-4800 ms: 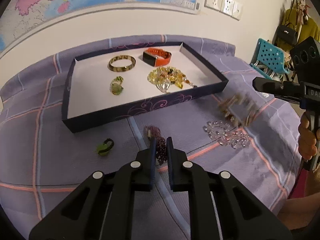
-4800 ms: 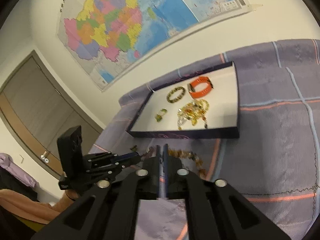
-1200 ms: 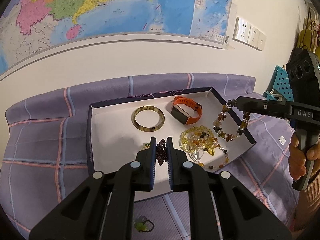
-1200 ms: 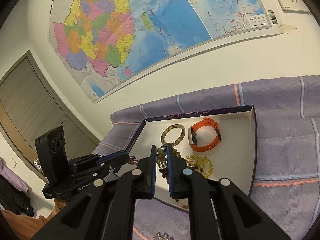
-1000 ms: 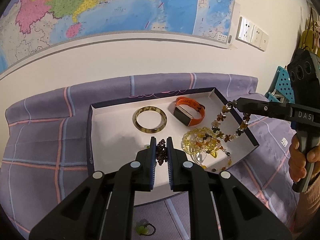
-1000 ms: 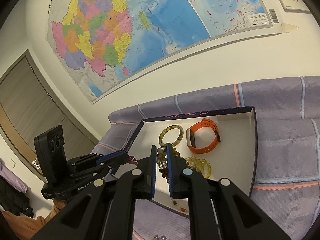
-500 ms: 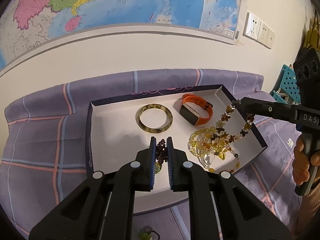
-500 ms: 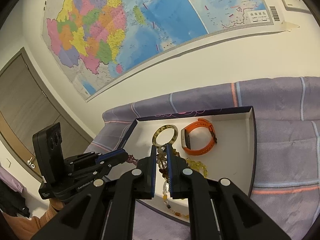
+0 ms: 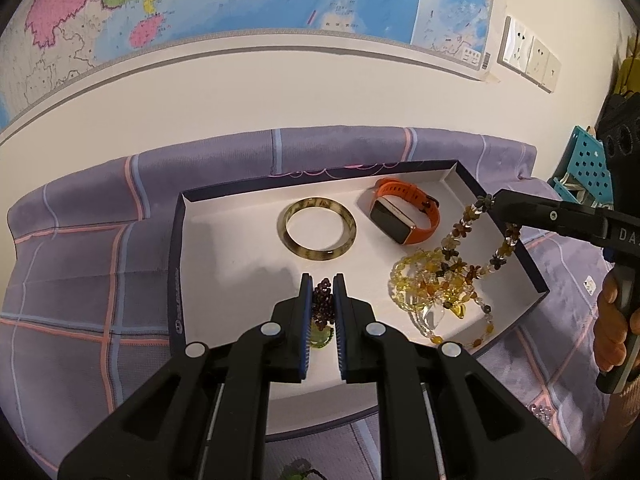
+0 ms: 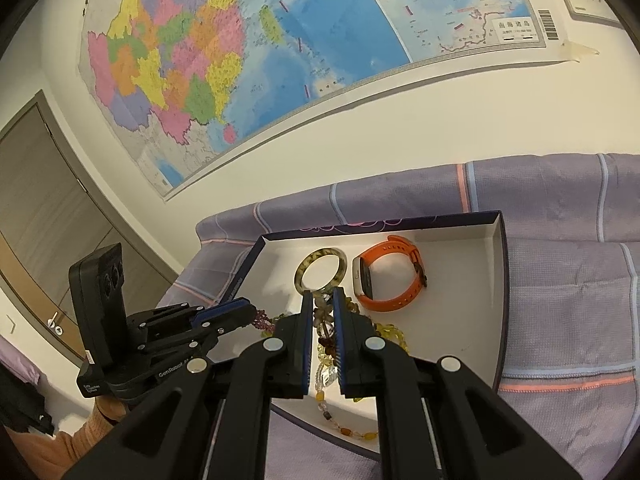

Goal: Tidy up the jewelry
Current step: 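Carry the amber necklace into the tray with the right tool while the left tool carries the maroon necklace there, then open the right tool over the tray while the left tool releases the maroon necklace there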

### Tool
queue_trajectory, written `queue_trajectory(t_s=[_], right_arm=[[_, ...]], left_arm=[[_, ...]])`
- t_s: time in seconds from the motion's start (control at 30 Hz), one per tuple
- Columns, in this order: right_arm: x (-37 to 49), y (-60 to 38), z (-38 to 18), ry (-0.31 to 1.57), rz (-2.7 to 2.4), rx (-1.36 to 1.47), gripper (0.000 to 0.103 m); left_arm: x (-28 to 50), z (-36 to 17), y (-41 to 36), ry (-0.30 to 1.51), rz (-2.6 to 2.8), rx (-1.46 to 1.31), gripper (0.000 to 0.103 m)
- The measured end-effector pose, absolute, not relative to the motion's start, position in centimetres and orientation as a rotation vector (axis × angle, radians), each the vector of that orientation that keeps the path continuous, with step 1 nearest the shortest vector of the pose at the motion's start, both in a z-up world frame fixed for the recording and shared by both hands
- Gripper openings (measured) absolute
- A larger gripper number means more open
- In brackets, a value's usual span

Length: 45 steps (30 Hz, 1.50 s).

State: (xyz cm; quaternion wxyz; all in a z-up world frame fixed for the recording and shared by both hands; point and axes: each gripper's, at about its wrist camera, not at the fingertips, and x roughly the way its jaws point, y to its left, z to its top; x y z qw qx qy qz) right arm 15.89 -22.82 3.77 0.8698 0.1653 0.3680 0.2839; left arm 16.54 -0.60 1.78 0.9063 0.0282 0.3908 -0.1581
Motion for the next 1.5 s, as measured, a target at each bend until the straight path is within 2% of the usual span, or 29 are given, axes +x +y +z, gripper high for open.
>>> queue_trajectory(t_s=[0.7, 0.97, 1.07, 1.23, 1.27, 1.33, 1.37, 1.43, 1.5], right_arm=[[16.1, -20.4, 2.9, 0.806, 0.604, 0.264, 0.009], [16.4, -19.2, 1.6, 0.857, 0.619, 0.232, 0.010], [16.5, -18.8, 1.1, 0.874, 0.621, 0.224, 0.011], [16.5, -18.7, 0.6, 0.890, 0.623, 0.226, 0.012], [16.3, -18.8, 0.7, 0.887, 0.622, 0.229, 0.016], [16.1, -19.0, 0.9, 0.879, 0.623, 0.236, 0.023], [15.8, -19.2, 1.1, 0.869, 0.622, 0.238, 0.029], [15.3, -19.4, 1.5, 0.853, 0.625, 0.237, 0.032], [14.5, -19.7, 2.1, 0.831, 0.618, 0.229, 0.040]], left_arm=[[17.7, -0.1, 0.2, 0.881, -0.299, 0.039, 0.012], [17.4, -0.2, 0.0, 0.879, -0.295, 0.055, 0.020], [17.2, -0.1, 0.3, 0.872, -0.293, 0.045, 0.030], [16.2, 0.6, 0.6, 0.842, -0.284, 0.041, 0.054], [16.0, 0.8, 0.7, 0.836, -0.282, 0.039, 0.056], [15.5, 1.2, 1.0, 0.826, -0.284, 0.031, 0.071], [15.1, 1.4, 1.2, 0.811, -0.281, 0.027, 0.074], [14.4, 1.9, 1.5, 0.790, -0.274, 0.022, 0.088], [13.5, 2.4, 2.1, 0.777, -0.261, 0.000, 0.097]])
